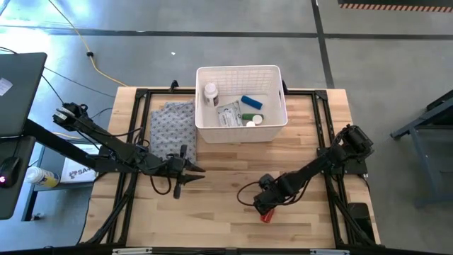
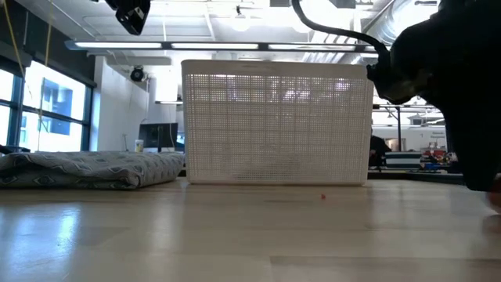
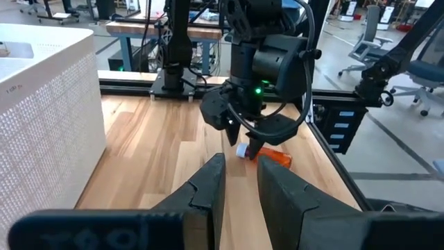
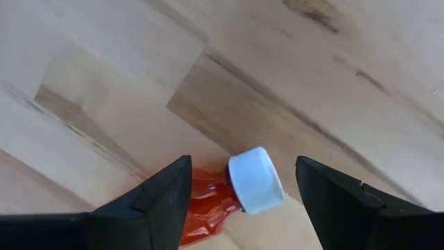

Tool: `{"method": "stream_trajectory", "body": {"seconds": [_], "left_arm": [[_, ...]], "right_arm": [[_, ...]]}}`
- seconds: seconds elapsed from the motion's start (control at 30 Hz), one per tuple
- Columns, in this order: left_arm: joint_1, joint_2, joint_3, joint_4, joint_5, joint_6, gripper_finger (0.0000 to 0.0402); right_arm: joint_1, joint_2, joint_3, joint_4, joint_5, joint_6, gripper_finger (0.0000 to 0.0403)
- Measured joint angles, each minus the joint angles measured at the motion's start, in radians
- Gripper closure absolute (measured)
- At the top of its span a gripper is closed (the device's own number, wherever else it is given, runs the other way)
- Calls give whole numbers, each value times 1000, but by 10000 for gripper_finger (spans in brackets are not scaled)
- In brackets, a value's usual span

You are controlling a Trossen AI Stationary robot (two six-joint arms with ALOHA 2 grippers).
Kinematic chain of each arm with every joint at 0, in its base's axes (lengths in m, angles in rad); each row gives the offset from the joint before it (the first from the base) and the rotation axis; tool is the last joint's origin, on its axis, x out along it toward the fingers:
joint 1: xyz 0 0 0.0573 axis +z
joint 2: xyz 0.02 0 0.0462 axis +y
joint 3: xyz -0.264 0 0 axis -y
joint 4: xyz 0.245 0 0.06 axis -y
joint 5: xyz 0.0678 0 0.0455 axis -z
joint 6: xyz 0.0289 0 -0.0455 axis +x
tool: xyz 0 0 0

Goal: Pick & place medical supplies in basket/bin
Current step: Put the dark orange pill bottle into the white bin

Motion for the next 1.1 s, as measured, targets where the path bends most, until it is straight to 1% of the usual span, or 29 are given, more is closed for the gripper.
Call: {"method": "stream_trajectory", "body": {"seconds": [0.13,0.3,0.47,0.63,0.8,0.9,1.0,1.1], "left_arm": [[0,0,0,-8,0,-1,284],[0,0,0,-27,0,-22,284],[0,0,0,-30,0,-30,284],[0,0,0,-34,1,-47,284],[0,0,0,-48,9,-53,284],[0,0,0,-50,9,-54,284],[0,0,0,-52,9,-55,284],[0,0,0,-53,9,-55,284]], "right_arm": [[0,0,0,-14,-66,4,156],[0,0,0,-68,-75,0,156],[0,1,0,-87,-122,-2,156],[0,1,0,-93,-106,-27,156],[-7,1,0,-114,-81,-102,156],[-14,-1,0,-116,-104,-166,156],[-22,-29,0,-119,-125,-201,156],[-33,-79,0,-120,-115,-201,156]]}}
